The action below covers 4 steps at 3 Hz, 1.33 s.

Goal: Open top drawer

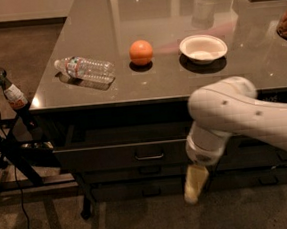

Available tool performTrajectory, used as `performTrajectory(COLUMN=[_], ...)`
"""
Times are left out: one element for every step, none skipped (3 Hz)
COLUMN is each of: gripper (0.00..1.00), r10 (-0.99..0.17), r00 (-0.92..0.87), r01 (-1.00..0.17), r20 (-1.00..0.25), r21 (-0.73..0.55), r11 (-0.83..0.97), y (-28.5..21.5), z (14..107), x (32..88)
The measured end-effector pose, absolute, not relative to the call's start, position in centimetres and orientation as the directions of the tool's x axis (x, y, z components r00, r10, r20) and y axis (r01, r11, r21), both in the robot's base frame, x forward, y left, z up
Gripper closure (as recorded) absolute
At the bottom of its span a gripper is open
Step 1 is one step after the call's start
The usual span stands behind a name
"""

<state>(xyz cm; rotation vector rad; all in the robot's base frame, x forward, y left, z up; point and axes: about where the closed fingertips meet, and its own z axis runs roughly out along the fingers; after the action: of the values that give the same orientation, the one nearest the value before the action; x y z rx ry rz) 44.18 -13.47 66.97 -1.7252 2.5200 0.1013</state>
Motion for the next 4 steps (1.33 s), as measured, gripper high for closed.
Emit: performTrajectory(gripper=[0.0, 0.0, 0.0, 0.0], r10=[-0.9, -0.901, -0.896, -0.896], r00=[-0.41, -0.408, -0.413, -0.41], r01=[-0.911, -0.912, -0.905, -0.899], r20=[-0.147, -0.147, -0.164, -0.174], r21=[0.023, 0.024, -0.038, -0.093], r11=[0.412, 0.409, 0.424, 0.429], y=[-13.6, -13.5, -13.6, -13.4], z=[68.6, 68.6, 69.3, 69.5], x=[42.5, 42.5, 43.5, 45.4])
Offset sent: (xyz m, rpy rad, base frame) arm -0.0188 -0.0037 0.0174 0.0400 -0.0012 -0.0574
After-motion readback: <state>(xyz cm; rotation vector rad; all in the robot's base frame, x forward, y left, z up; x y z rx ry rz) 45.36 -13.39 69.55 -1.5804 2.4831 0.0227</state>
